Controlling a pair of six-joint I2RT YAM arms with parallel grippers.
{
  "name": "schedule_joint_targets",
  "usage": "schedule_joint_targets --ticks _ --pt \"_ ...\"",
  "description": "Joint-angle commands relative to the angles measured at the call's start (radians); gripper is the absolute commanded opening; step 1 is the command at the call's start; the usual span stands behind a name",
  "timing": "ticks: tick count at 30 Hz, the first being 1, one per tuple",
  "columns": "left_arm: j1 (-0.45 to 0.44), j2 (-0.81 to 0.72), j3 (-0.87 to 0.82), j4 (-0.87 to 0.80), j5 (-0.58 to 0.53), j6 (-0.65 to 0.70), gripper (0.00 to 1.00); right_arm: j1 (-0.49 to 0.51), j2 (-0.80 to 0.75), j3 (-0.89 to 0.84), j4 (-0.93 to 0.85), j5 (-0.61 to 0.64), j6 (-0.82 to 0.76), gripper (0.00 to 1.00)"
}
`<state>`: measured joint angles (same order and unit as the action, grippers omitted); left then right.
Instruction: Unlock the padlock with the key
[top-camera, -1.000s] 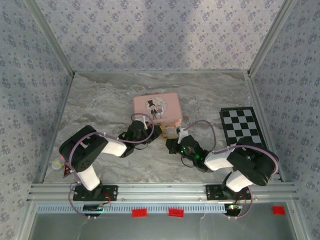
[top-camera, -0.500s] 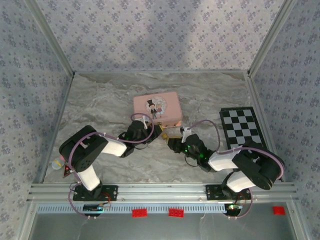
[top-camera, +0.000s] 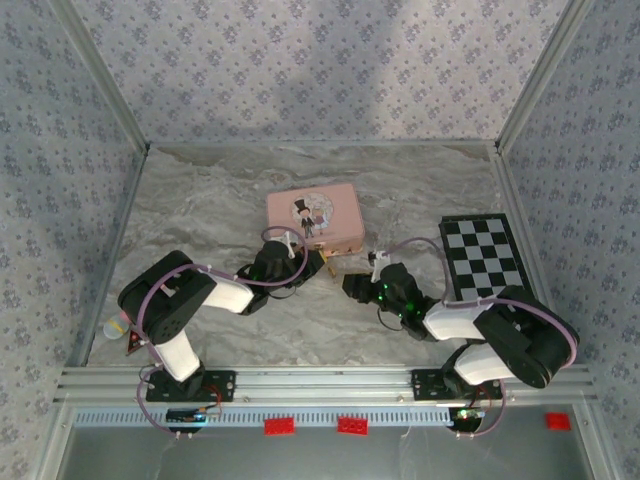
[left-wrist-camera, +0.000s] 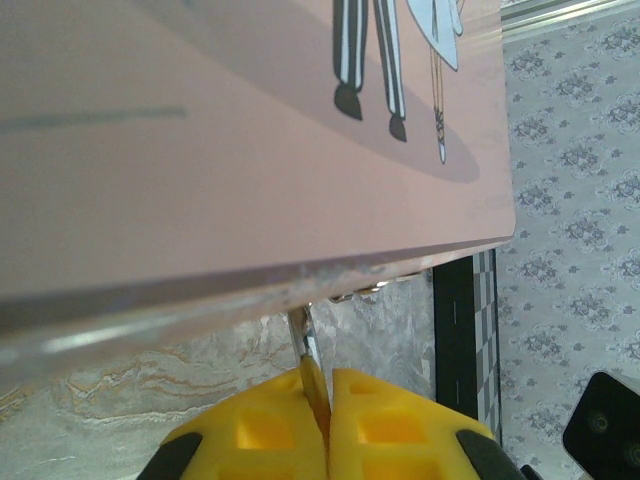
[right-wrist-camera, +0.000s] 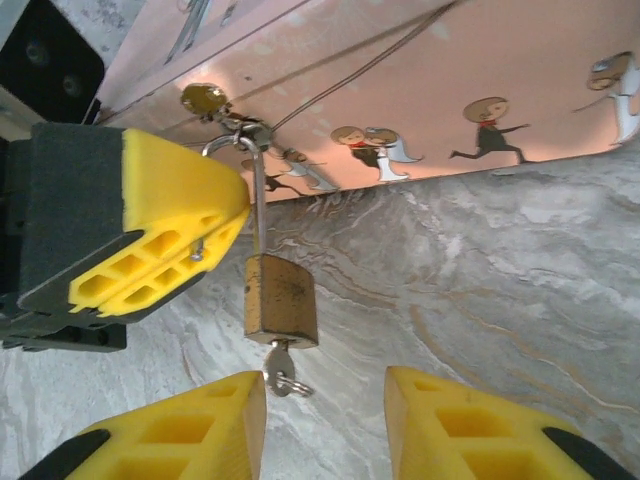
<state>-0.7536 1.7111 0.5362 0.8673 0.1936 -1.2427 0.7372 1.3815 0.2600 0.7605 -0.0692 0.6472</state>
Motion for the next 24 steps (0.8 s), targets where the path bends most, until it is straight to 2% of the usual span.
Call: schedule_joint_targets --ticks 1,4,10,21,24 --pt "-0.006 0.034 -0.005 -0.054 0.094 -0.155 0.07 -0.006 0.024 0.053 -0.018 -0.073 -0.045 0.39" --pt "-0.005 0.033 -0.006 -0.053 0.095 -0.156 0.07 -0.006 0.073 0.071 0.036 -0.111 -0.033 0.41" --pt "-0.006 0.025 -0.013 -0.053 0.093 -0.155 0.07 -0.011 0.172 0.139 0.041 -0.184 -0.027 0.39" --pt "-0.006 0.016 -0.019 -0.053 0.092 -0.154 0.07 -0.018 0.199 0.209 -0.103 -0.130 -0.080 0.33" --pt "-0.005 0.013 -0.019 -0.057 0.092 -0.153 0.07 -0.023 0.214 0.229 -0.124 -0.138 -0.088 0.28"
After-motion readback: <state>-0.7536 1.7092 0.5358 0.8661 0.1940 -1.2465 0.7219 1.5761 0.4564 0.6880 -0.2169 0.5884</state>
